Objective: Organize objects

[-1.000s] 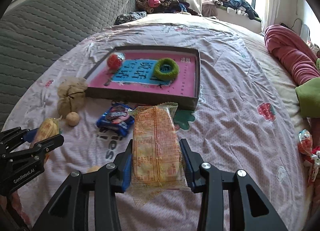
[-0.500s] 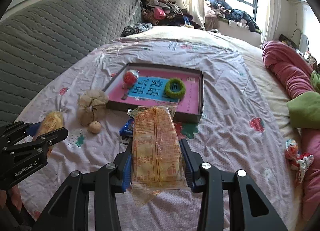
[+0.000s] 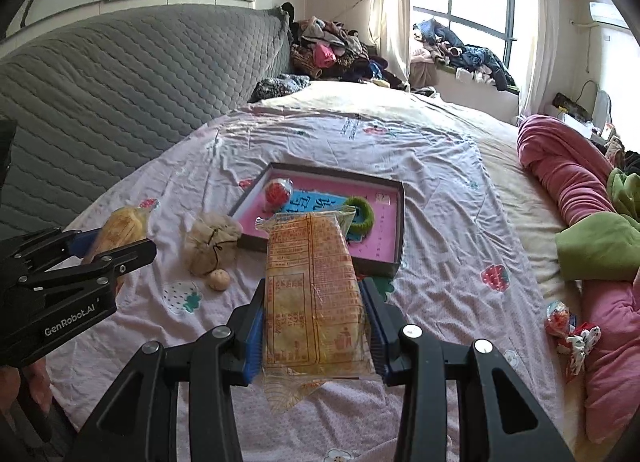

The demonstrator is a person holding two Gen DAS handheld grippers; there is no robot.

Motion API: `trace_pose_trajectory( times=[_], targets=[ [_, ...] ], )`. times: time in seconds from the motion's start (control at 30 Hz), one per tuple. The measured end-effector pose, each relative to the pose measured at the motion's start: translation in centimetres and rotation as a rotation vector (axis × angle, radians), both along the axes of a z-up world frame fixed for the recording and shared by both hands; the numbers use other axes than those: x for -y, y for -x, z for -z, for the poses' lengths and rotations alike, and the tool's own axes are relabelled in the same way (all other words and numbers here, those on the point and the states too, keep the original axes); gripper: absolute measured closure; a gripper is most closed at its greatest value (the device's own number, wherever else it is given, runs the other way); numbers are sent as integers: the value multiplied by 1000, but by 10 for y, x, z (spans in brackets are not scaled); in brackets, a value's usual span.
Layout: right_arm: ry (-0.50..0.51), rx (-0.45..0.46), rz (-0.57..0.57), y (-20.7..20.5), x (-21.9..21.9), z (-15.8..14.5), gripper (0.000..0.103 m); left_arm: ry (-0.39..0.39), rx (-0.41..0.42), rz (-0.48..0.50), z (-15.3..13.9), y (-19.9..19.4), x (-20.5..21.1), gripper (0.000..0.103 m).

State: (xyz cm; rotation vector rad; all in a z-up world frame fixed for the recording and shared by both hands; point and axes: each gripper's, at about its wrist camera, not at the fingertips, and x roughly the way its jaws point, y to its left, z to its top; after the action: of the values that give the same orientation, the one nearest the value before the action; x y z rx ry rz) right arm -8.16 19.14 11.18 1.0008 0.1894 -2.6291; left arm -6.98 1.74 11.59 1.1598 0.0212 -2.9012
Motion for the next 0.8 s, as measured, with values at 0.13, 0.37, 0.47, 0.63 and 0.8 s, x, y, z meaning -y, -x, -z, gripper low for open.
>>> trace_pose_trajectory(
  times=[0.13,0.37,0.47,0.63,0.8],
  targets=[
    [4,-15,2,-3,1,-6,60,-3,-16,-3,-8,1,0,64],
    [19,-62,9,-3,3,-23,60,-5,-54,6,-24,4,-4,64],
    [23,-82,17,-2,4,-31,60,0,-68,9,-31,7,-6,63],
    [21,-97,14,2,6,-41,60,5,-90,20,-44,12,-9,63],
    [14,-111,12,4,9,-48,60,6,-110,27,-53,14,-12,63]
  ],
)
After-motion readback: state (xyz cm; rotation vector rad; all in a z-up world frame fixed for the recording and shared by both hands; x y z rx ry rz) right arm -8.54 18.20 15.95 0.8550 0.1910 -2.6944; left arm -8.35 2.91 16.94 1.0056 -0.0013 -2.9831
